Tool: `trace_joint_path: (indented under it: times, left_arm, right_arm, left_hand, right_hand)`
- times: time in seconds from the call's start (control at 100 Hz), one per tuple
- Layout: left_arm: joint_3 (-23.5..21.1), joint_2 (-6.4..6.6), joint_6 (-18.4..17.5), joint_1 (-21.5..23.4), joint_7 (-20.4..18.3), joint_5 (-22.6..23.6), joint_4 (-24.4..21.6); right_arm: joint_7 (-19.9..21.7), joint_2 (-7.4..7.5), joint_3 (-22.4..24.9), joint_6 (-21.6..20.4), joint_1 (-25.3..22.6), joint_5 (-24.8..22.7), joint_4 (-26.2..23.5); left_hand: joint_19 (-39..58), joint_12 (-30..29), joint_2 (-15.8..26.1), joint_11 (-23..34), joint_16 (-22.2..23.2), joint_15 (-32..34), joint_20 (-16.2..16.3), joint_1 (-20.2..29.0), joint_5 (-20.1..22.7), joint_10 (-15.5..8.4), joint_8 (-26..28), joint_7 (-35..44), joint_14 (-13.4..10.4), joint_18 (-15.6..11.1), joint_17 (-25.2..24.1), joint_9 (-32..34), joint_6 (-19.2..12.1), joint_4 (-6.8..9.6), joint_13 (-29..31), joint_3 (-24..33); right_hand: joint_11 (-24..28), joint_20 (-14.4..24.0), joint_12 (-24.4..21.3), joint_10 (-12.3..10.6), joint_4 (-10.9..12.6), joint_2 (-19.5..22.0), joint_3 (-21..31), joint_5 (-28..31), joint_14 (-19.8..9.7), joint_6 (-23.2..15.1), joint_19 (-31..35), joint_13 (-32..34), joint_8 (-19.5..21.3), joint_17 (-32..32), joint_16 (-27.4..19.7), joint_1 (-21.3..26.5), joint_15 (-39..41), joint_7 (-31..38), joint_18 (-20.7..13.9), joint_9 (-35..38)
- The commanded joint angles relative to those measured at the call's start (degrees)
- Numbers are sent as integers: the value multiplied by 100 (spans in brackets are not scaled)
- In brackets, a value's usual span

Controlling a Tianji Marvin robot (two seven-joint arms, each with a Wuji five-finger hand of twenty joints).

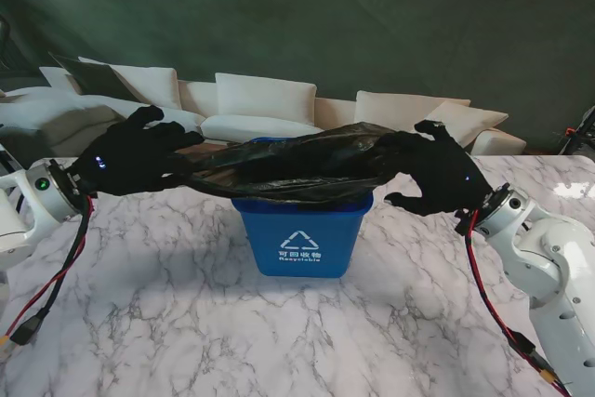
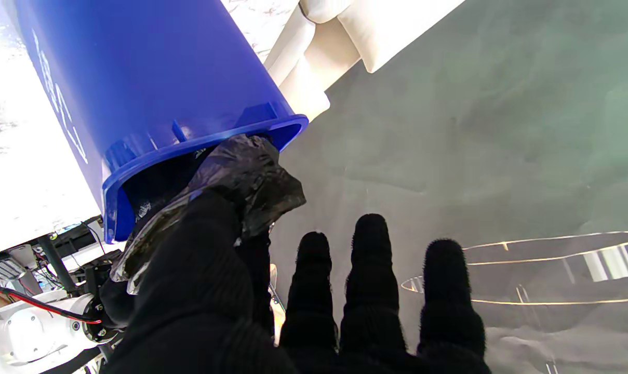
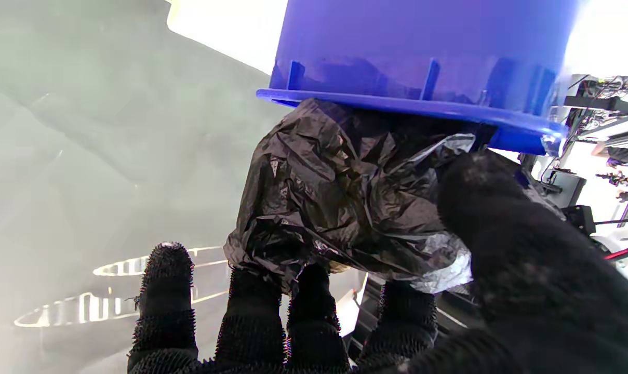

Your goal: Fit the garbage bag over the bin

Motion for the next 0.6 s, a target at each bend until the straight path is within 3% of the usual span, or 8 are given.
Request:
trace_joint_path:
  times: [0.0, 0.05, 0.13, 0.25, 0.42, 0.59]
  left_arm:
    - [31, 14, 29, -62, -93, -31, 29]
    - [45, 12, 46, -82, -95, -40, 36]
    - [63, 9, 61, -99, -47, -43, 64]
    - [64, 9, 34, -50, 43, -20, 63]
    - [48, 42, -28, 84, 267, 164, 100]
    - [40, 55, -115, 142, 316, 191, 183]
  right_arm:
    - [-143, 9, -5, -45, -4, 25, 80]
    - [-189, 1, 15, -66, -15, 40, 88]
    - [-251, -21, 37, -100, -34, 100, 95]
    - [-579, -24, 14, -104, -47, -21, 162]
    - [-757, -7, -56, -146, -104, -143, 246]
    - [-1187, 109, -127, -206, -112, -678, 331]
  left_hand:
    - [60, 84, 195, 52, 35, 74, 73, 216, -169, 25, 18, 48, -44, -19, -71, 106, -26, -22, 67, 32]
    - [65, 86, 195, 57, 38, 78, 73, 213, -173, 26, 18, 53, -49, -17, -73, 107, -26, -23, 70, 29]
    - [71, 91, 195, 66, 42, 80, 71, 226, -177, 27, 16, 61, -43, -24, -78, 105, -16, -21, 64, 35]
    - [78, 97, 204, 78, 48, 85, 68, 222, -190, 24, 10, 67, -53, -29, -86, 102, -23, -24, 63, 29]
    - [71, 107, 206, 98, 54, 90, 55, 215, -199, 6, 0, 82, -63, -38, -104, 99, -49, -30, 63, 21]
    - [67, 111, 204, 115, 55, 91, 44, 197, -199, -13, -26, 85, -70, -36, -104, 99, -116, -43, 73, 6]
  right_hand:
    - [-39, 46, -64, 78, 48, 20, 25, 303, 67, -219, -123, -86, 92, -70, -80, 37, -128, 87, -72, -73]
    - [-37, 58, -74, 72, -313, 149, -237, 491, 53, -480, -122, -48, -332, -53, -73, 399, -113, 472, -84, 44]
    - [-25, 69, -52, 16, -387, 458, -360, 1344, 37, -958, -112, 41, -716, -24, -60, 803, -78, 887, -83, 390]
    - [149, 94, 101, -79, -443, 524, -367, 1977, -5, -1229, -52, 233, -599, 58, -8, 1024, 38, 1085, -94, 784]
    - [144, 99, 228, -160, -491, 563, -250, 2105, -42, -1633, -22, 214, -354, 36, 22, 1280, 91, 1087, -112, 819]
    - [170, 97, 275, -170, -516, 562, -195, 2113, -75, -1611, -19, 255, -295, 54, 37, 1296, 130, 1057, -127, 844]
